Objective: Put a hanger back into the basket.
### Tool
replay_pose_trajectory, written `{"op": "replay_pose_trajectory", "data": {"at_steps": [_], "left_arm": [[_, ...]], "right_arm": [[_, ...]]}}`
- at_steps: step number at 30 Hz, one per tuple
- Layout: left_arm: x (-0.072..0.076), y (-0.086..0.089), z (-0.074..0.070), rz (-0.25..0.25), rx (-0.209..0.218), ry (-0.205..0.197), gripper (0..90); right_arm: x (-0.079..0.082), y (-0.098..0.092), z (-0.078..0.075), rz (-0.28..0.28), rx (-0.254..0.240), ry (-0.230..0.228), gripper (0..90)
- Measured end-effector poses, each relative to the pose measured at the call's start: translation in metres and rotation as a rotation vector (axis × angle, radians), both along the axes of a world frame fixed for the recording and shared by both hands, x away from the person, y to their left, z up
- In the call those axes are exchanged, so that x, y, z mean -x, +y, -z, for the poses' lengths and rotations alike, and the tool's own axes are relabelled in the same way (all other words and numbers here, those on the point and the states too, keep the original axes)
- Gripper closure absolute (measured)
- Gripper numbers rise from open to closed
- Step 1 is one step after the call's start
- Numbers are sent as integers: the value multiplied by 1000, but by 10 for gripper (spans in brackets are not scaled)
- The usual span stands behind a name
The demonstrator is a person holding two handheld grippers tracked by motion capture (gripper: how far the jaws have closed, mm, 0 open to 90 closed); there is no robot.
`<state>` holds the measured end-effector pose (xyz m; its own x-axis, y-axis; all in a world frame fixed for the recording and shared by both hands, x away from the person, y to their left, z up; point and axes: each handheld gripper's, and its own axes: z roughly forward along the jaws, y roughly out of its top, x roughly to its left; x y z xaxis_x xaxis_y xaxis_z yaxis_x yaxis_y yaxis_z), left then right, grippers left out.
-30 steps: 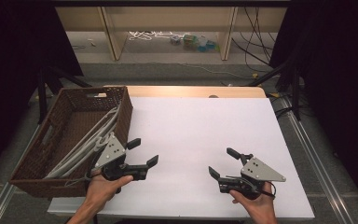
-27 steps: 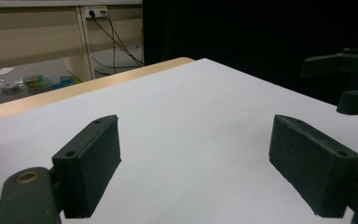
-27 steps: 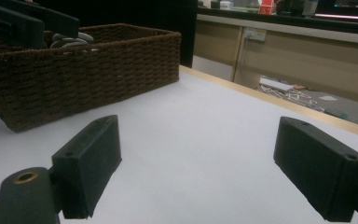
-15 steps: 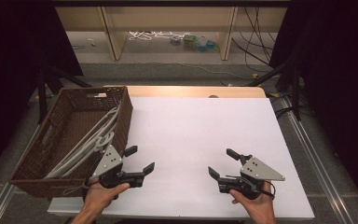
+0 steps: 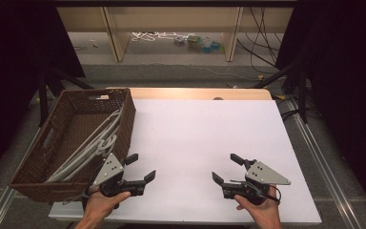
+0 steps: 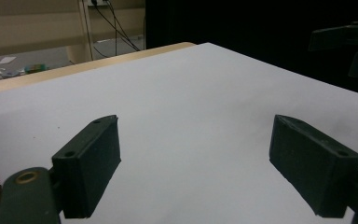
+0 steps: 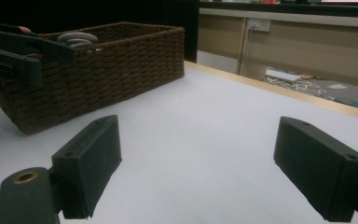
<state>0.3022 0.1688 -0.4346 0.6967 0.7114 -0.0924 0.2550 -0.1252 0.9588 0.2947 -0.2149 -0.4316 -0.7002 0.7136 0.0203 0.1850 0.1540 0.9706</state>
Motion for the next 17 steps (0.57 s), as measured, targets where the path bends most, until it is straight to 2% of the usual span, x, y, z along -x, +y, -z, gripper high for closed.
{"op": "replay_pose_trajectory", "data": {"at_steps": [1,2,4,6,7,8,10,12,14,17], "left_arm": [[-1,0,1,14,-3,-13,162],[-1,0,1,8,-13,-3,162],[-2,0,1,14,-18,-10,162],[-1,0,1,10,-17,-10,162],[-1,0,1,7,-9,-3,162],[-1,0,1,8,-11,-4,162],[-2,0,1,16,-17,-9,162],[-2,-1,3,22,-5,-11,162],[-1,-1,2,13,-18,-3,162],[0,-3,3,12,-8,12,162]], "right_arm": [[0,0,0,0,6,0,157],[0,0,0,-1,5,3,157],[0,1,0,-1,6,1,157],[0,1,1,2,14,4,157],[-1,3,2,-7,-7,-2,157],[-1,2,1,-10,12,6,157],[-1,2,1,-4,7,2,157],[-1,1,1,-4,4,2,157],[-1,1,1,0,10,1,157],[-1,2,2,4,9,0,157]]}}
